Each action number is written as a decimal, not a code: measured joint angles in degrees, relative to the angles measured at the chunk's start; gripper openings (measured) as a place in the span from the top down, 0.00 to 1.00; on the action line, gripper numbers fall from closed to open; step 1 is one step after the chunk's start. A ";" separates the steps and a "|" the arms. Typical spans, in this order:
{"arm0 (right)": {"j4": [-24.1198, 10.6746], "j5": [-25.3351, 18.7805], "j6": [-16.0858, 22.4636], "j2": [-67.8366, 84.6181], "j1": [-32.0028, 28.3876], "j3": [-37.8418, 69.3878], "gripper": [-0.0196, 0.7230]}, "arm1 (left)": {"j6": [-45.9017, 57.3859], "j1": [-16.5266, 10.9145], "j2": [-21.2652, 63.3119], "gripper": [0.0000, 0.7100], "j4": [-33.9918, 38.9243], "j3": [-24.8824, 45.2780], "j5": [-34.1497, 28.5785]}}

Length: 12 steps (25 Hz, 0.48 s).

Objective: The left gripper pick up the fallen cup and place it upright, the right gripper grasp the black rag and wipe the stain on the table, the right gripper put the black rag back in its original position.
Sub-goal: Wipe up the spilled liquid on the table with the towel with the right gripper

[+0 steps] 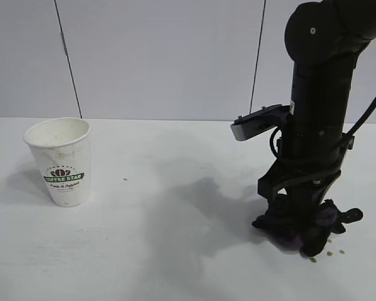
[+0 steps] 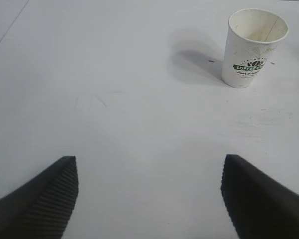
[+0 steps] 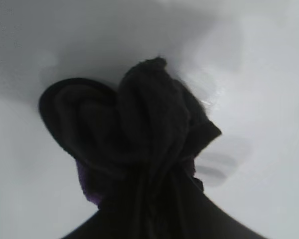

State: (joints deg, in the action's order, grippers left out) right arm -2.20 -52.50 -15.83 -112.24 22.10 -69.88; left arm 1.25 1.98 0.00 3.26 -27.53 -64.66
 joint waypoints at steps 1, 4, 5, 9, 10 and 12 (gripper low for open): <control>1.82 -0.12 -1.64 0.00 0.00 0.00 0.89 | 0.00 0.00 0.00 0.20 0.00 0.00 0.00; 5.32 -0.87 -5.24 0.00 0.00 0.00 0.89 | 0.00 0.00 0.00 0.20 0.00 0.00 0.00; 5.75 -1.29 -5.76 0.00 0.00 0.00 0.89 | 0.00 0.00 0.00 0.20 0.00 0.00 0.00; 6.09 -2.69 -6.78 0.00 0.00 0.00 0.89 | 0.00 0.00 0.00 0.20 0.00 0.00 0.00; 6.09 -3.19 -6.96 0.00 0.00 0.00 0.89 | 0.00 0.00 0.00 0.20 0.00 0.00 0.00; 6.09 -3.45 -7.32 0.14 0.00 0.00 0.89 | 0.00 0.00 0.00 0.20 0.00 0.00 0.00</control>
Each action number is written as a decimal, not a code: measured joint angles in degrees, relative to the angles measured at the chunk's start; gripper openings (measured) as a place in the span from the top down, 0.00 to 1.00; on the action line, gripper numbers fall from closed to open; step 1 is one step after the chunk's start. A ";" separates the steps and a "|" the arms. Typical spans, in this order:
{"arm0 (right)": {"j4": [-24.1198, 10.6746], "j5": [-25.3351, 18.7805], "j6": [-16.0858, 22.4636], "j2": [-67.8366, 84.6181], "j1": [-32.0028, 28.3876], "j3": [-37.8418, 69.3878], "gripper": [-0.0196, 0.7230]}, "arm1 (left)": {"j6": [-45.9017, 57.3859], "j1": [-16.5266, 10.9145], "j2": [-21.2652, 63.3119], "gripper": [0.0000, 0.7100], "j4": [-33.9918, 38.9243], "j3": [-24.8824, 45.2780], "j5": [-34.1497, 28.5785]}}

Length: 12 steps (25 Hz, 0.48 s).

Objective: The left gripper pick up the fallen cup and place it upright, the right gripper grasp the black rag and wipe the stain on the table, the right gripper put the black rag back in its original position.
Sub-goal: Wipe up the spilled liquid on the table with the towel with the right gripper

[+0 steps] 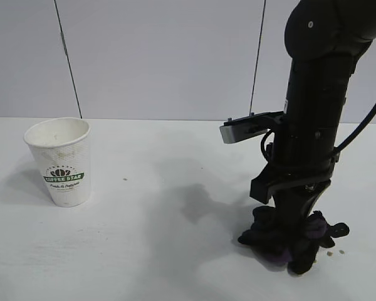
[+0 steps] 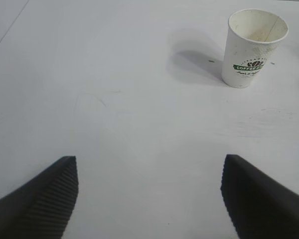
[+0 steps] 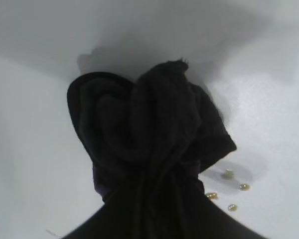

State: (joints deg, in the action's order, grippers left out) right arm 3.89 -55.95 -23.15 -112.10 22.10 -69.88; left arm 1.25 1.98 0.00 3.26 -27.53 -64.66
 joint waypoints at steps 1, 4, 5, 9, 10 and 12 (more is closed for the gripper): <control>0.00 0.00 -0.14 0.19 0.00 0.00 0.89 | 0.00 0.00 0.00 0.20 0.00 0.00 0.00; -1.53 0.05 -0.05 1.69 0.00 0.11 0.89 | 0.00 0.00 0.00 0.20 0.00 0.00 0.00; -2.73 0.18 0.64 2.18 0.00 0.11 0.89 | 0.00 0.00 0.00 0.20 0.00 0.00 0.00; -9.67 0.72 7.10 2.85 0.00 0.83 0.89 | 0.00 0.00 0.00 0.20 0.00 0.00 0.00; -11.02 1.11 8.62 2.85 0.00 1.48 0.89 | 0.00 0.00 0.00 0.20 0.00 0.00 0.00; -11.70 2.40 9.96 2.85 0.00 3.69 0.89 | 0.00 0.00 0.00 0.20 0.00 0.00 0.00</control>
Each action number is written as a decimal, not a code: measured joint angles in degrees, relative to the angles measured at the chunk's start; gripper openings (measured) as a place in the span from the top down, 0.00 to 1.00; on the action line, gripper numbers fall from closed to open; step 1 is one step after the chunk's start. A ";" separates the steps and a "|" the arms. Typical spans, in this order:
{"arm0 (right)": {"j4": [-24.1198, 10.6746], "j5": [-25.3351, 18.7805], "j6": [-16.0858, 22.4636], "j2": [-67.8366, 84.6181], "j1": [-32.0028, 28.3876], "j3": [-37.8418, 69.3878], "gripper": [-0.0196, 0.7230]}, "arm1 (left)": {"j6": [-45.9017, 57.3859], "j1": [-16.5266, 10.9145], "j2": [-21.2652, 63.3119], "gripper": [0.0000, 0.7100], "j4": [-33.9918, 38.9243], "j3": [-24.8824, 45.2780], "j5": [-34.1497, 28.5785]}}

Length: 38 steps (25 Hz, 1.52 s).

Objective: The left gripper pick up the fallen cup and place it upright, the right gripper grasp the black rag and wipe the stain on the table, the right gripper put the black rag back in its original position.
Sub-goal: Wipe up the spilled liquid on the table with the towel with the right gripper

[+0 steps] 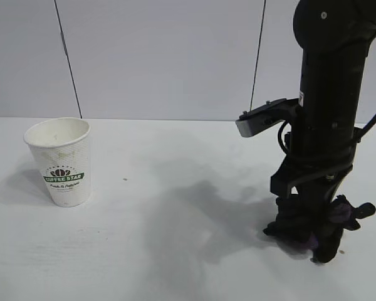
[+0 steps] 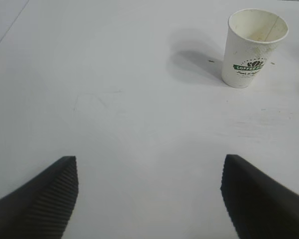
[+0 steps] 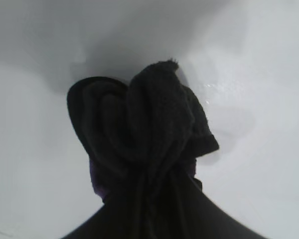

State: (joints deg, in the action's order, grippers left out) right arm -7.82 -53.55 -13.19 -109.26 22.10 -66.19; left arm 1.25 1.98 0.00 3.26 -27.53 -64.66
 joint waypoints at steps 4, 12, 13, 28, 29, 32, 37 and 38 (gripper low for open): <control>1.49 2.75 0.16 0.31 0.00 5.26 0.89 | 0.00 0.00 0.00 0.20 0.00 0.00 0.00; -7.58 2.83 11.83 2.79 -0.13 7.35 0.90 | 0.00 0.00 0.00 0.20 0.00 0.00 0.00; -9.50 2.19 14.52 2.79 -0.56 7.35 0.90 | 0.00 0.00 0.00 0.20 0.00 0.00 0.00; 18.12 2.78 -7.69 2.79 -3.13 7.40 0.90 | 0.00 0.00 0.00 0.20 0.00 0.00 0.00; 19.55 4.12 -8.65 2.79 -2.22 7.40 0.90 | 0.00 0.00 0.00 0.20 0.00 0.00 0.00; 21.16 8.49 -9.68 2.79 0.27 7.40 0.90 | 0.00 0.00 0.00 0.20 0.00 0.00 0.00; 19.80 19.15 -6.27 2.79 0.94 7.46 0.90 | 0.00 0.00 0.00 0.20 0.00 0.00 0.00; 18.15 20.69 -4.84 2.74 0.94 7.25 0.90 | 0.00 0.00 0.00 0.20 0.00 0.00 0.00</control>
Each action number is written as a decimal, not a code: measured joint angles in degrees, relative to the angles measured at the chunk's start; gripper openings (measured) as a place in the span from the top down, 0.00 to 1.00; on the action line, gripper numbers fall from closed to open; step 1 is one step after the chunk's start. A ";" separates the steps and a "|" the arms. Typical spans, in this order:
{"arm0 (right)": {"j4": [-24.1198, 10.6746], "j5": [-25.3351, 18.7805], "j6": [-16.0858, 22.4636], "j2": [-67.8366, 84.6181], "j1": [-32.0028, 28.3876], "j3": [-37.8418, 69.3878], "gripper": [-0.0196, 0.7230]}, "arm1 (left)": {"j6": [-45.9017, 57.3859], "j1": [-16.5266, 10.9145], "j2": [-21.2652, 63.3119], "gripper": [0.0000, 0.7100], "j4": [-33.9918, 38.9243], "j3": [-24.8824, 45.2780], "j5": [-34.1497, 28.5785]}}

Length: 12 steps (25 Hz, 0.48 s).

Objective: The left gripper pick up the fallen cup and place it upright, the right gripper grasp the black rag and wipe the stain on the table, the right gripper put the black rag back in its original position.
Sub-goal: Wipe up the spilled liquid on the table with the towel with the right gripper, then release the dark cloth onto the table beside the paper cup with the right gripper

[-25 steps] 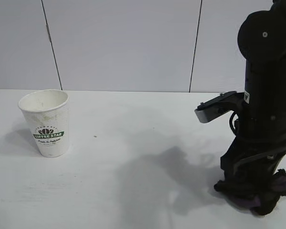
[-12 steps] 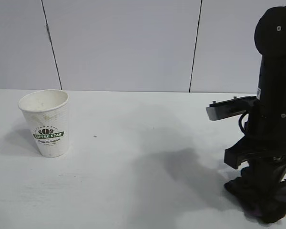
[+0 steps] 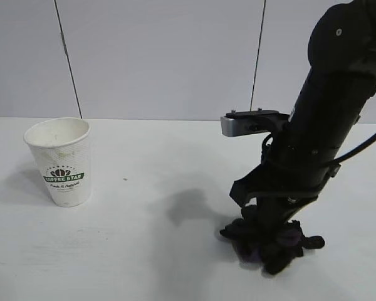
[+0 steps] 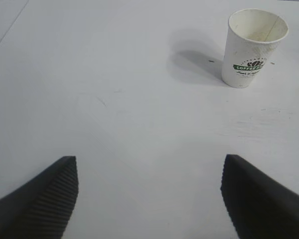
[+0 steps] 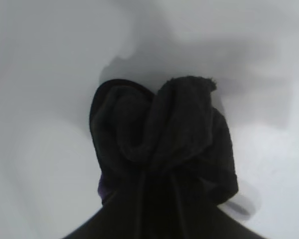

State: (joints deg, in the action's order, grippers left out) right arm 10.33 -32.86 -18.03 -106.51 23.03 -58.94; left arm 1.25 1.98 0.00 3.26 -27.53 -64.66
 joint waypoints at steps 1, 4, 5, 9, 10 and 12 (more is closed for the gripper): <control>-1.89 0.60 1.51 0.00 0.00 -0.47 0.90 | 0.00 0.00 0.00 0.20 0.00 0.00 0.00; -10.73 -0.44 9.06 -0.06 0.00 -3.06 0.90 | 0.00 0.00 0.00 0.20 0.00 0.00 0.00; -13.40 -0.96 11.36 -0.10 0.00 -4.18 0.90 | 0.00 0.00 0.00 0.20 0.00 0.00 0.00; -15.59 -2.58 16.30 -0.17 0.00 -8.02 0.90 | 0.00 0.00 0.00 0.20 0.00 0.00 0.00; -14.98 -2.70 16.50 -0.17 0.00 -8.41 0.90 | 0.00 0.00 0.00 0.20 0.00 0.00 0.00; -13.45 -3.37 16.50 -0.22 0.00 -8.76 0.90 | 0.00 0.00 0.00 0.20 0.00 0.00 0.00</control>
State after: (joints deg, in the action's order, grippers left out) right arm -3.12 -36.23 -1.52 -106.74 23.03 -67.70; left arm 1.25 1.98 0.00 3.26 -27.53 -64.66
